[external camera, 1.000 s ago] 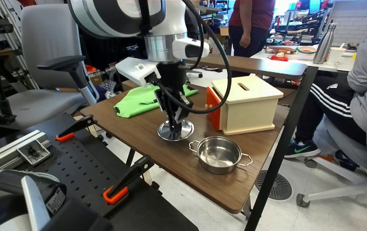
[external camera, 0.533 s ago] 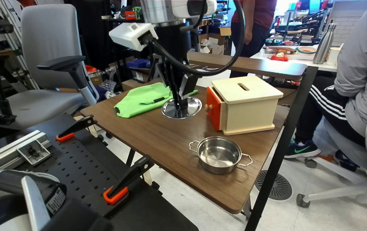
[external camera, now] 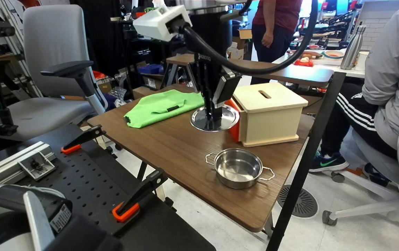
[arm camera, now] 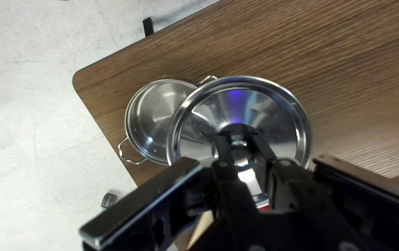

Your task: Put the lid on the pot

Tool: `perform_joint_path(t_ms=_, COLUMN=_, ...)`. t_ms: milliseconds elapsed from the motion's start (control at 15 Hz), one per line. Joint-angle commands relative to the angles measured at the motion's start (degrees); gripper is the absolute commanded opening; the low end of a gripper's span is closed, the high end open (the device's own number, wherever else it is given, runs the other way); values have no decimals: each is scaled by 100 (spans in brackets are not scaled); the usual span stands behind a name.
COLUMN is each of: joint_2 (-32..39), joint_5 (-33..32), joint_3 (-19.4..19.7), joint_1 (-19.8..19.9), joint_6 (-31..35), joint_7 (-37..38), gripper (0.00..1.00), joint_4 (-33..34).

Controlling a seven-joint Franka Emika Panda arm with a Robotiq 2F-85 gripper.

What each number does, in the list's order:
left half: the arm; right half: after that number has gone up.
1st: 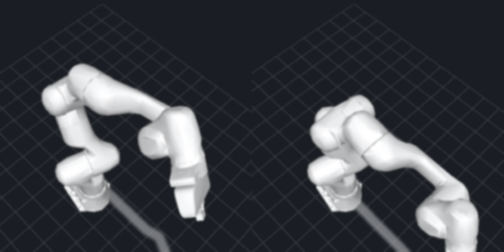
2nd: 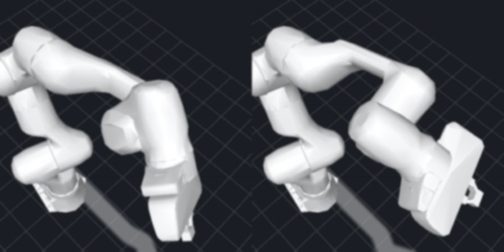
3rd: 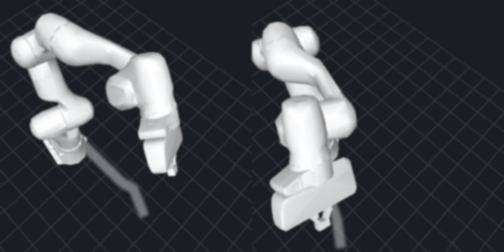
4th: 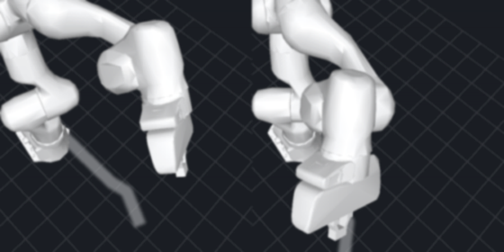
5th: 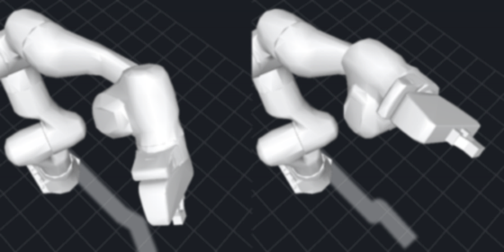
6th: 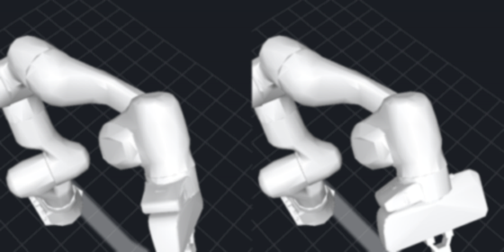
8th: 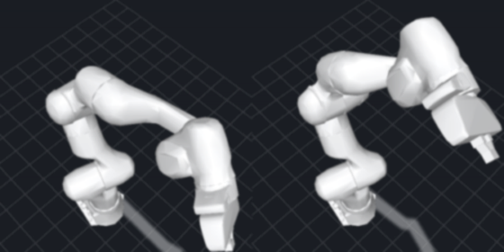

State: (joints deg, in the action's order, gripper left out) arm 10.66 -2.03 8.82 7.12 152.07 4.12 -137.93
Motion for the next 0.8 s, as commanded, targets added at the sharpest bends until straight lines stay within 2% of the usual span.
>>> perform_joint_path(t_ms=0, joint_2=266, joint_5=83, joint_3=35, joint_1=122, joint_6=-377, joint_7=-106, gripper=5, joint_4=395)
perform_joint_path(t_ms=733, joint_2=1319, joint_5=-181, joint_3=365, joint_1=92, joint_6=-369, joint_7=223, gripper=5, joint_4=1062)
